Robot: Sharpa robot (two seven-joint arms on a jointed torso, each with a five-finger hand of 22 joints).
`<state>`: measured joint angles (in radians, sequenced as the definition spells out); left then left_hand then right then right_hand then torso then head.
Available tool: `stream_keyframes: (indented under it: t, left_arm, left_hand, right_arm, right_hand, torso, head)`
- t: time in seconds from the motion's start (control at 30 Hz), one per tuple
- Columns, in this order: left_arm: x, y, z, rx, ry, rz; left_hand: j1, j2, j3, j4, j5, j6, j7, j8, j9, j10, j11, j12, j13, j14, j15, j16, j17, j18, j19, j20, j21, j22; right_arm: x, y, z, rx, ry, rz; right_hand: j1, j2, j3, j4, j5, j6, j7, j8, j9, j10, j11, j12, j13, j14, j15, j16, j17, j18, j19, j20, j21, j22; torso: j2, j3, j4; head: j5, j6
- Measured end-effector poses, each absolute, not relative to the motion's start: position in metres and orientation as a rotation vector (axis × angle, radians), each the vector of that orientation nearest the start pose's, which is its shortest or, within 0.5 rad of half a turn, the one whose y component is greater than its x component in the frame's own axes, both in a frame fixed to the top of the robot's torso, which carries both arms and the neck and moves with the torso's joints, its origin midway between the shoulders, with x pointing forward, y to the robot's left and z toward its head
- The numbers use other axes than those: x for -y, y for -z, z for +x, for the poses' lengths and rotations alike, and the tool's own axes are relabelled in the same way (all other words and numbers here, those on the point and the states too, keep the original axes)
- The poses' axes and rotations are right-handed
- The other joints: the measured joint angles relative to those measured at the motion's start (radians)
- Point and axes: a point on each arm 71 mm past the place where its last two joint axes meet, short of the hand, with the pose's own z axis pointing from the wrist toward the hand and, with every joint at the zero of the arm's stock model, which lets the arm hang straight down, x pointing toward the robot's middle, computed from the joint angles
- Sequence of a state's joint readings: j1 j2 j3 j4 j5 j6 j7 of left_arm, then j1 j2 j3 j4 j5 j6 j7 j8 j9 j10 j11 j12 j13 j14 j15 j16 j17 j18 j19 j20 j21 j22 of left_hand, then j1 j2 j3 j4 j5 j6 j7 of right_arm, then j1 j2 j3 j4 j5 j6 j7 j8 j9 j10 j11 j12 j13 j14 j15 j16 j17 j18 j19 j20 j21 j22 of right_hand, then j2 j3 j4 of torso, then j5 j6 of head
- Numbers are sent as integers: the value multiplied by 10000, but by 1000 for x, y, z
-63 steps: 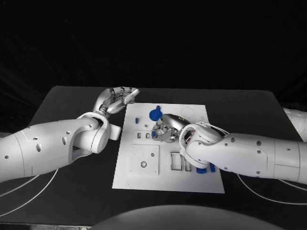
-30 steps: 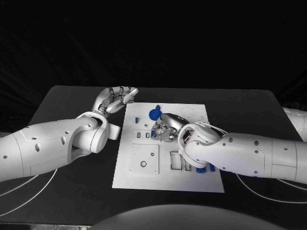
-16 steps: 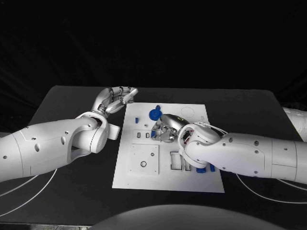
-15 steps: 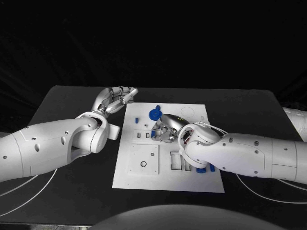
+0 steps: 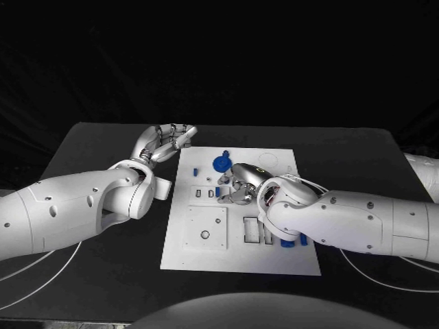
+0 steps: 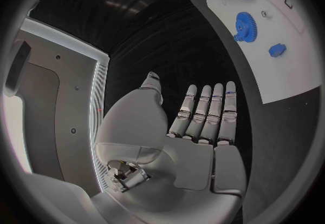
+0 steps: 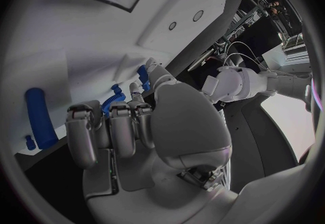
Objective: Assemble the parts on the task board
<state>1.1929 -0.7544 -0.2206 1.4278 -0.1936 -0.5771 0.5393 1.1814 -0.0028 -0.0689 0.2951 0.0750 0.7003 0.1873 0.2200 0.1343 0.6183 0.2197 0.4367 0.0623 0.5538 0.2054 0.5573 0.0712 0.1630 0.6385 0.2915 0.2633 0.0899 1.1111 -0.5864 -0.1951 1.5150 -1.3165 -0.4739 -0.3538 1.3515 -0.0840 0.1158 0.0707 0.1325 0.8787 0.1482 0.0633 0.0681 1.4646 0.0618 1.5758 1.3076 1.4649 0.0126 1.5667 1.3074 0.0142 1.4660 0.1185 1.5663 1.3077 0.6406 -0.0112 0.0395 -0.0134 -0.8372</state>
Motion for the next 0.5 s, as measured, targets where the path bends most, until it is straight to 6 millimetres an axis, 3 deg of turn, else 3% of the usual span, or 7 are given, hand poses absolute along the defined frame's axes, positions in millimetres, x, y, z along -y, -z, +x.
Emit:
stream_keyframes:
  t: [0.2, 0.33, 0.4, 0.43, 0.5]
  left_arm:
    - [-207, 234, 481, -13925, 12563, -8356]
    - [-211, 229, 481, -13875, 12520, -8321]
    - [-213, 223, 483, -13819, 12504, -8252]
    - [-214, 218, 485, -13791, 12477, -8168]
    - [-216, 210, 488, -13792, 12419, -8008]
  left_hand:
    - [0, 0, 0, 0, 0, 0, 0, 0, 0, 0, 0, -38, 0, -37, -37, 0, -1, -1, 0, 0, 0, 0]
    - [70, 70, -118, -31, 0, -162, -6, 0, -1, 377, -67, 61, 46, 120, -97, 55, 64, 1, 139, -32, 54, 17]
    - [160, 159, -285, -26, 0, -235, -53, 0, -1, 891, -187, 333, 123, 773, -254, 366, 229, 0, 641, -56, 351, 130]
    - [160, 159, -367, -32, 0, -255, -34, 48, -8, 1307, -281, 527, 198, 1162, -363, 519, 329, 92, 909, -98, 512, 195]
    - [271, 271, -483, -45, 311, -331, -34, 64, -32, 2236, -483, 924, 348, 1925, -582, 743, 522, 168, 1438, -238, 828, 323]
  right_arm:
    - [100, 268, 432, -18400, -7226, 669]
    - [112, 252, 435, -17875, -7428, 848]
    - [119, 241, 438, -17592, -7546, 980]
    - [125, 233, 440, -17404, -7656, 1105]
    - [134, 221, 443, -17172, -7833, 1329]
  right_hand:
    - [-126, -126, -78, 226, -110, -194, 72, 0, 2, -1, 78, 0, 0, 32, 39, 0, 0, -1, 1, 72, 0, -1]
    - [-193, -165, -88, 516, -110, -153, 113, 59, 47, 30, 185, 0, 0, 9, 133, 0, -1, 0, 4, 145, 0, -1]
    - [-471, 27, -90, 740, 5, -83, 183, 59, 63, 20, 283, 0, 0, 35, 214, 0, -1, -1, -15, 202, 0, -1]
    - [-568, 131, -83, 833, 93, -84, 183, 59, 78, 15, 308, 0, 0, 14, 235, 0, -1, 0, 19, 232, 0, -1]
    - [-775, 338, -94, 1007, 329, 15, 256, 130, 99, 22, 371, 0, 0, 4, 326, 0, -1, 0, 1, 288, 0, -1]
  torso:
    - [1, 9, -12]
    - [-10, 15, -19]
    - [-16, 15, -24]
    - [-21, 20, -24]
    - [-29, 22, -25]
  head:
    - [79, 9]
    - [114, 47]
    - [132, 71]
    - [138, 78]
    - [153, 83]
